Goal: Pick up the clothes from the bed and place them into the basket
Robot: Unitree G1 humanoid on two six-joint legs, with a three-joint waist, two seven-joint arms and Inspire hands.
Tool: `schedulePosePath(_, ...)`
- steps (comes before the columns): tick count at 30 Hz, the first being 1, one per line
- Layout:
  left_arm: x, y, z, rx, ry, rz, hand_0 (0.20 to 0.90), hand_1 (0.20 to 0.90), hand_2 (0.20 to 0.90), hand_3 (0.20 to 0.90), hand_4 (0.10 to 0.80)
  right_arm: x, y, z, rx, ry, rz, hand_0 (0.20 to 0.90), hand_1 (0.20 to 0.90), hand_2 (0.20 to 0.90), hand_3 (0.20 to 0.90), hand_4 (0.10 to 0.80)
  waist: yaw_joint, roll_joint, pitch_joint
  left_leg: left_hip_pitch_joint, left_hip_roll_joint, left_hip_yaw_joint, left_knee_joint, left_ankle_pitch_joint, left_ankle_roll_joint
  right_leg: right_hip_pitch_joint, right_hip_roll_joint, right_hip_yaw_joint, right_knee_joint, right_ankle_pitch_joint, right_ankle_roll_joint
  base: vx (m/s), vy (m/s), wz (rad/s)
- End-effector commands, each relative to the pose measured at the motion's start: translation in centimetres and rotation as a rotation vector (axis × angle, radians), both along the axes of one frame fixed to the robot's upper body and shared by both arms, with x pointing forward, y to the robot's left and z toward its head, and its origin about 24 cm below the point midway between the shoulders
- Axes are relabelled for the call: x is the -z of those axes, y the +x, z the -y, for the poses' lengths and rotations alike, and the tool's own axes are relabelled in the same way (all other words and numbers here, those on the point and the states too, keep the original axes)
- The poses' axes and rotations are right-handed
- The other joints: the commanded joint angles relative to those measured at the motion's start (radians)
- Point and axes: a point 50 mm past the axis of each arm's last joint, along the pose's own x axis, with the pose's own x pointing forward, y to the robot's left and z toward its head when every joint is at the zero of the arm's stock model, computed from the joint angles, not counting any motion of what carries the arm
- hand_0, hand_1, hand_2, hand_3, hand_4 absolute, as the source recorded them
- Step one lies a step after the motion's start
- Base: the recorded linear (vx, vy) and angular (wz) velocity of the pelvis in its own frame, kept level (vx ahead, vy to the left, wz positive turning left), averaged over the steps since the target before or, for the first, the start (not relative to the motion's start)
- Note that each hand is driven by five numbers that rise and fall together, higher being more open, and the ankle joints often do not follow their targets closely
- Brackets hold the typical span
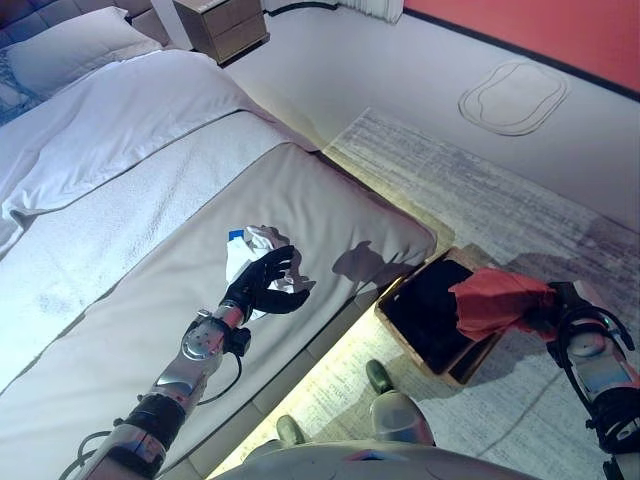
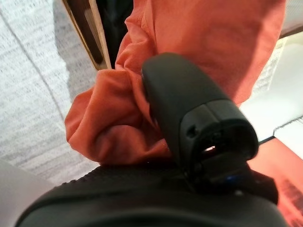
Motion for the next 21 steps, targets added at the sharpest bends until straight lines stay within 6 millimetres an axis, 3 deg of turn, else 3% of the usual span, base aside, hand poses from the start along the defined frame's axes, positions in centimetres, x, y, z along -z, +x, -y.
schedulePosePath(1, -5.5, 3.3, 0.8, 0.075, 0.005, 0.291, 0.9, 0.9, 0.9, 0.9, 0.8, -6.0, 4.4, 0.7, -0.02, -0.162, 0.234, 0.9, 0.9, 0.9, 0.9, 0.8, 0.036, -0.034, -0.008, 0.027, 0.011, -0.05, 0.11, -0.187, 0.009, -0.088, -0.015, -0.082, 0.064, 0.011, 0.007, -0.053, -0.025, 0.01)
schedulePosePath(9, -5.4, 3.2, 1.2, 0.069, -0.04, 0.301, 0.9, 0.9, 0.9, 0.9, 0.8, -7.0, 5.4, 0.6, -0.003, -0.209, 0.261, 0.9, 0.9, 0.9, 0.9, 0.8, 0.047, -0.001, -0.002, 0.017, 0.006, -0.064, 0.091, -0.168, -0.001, -0.082, -0.017, -0.09, 0.051, 0.006, -0.001, -0.019, -0.004, 0.01)
schedulePosePath(21, -5.5, 3.0, 1.0, 0.043, -0.066, 0.316, 0.9, 0.9, 0.9, 0.9, 0.8, -6.5, 5.3, 0.3, -0.02, -0.227, 0.235, 0.9, 0.9, 0.9, 0.9, 0.8, 0.07, -0.014, -0.005, 0.004, 0.01, -0.096, 0.061, -0.141, -0.006, -0.069, -0.013, -0.104, 0.035, 0.004, -0.009, -0.016, -0.003, 0.05)
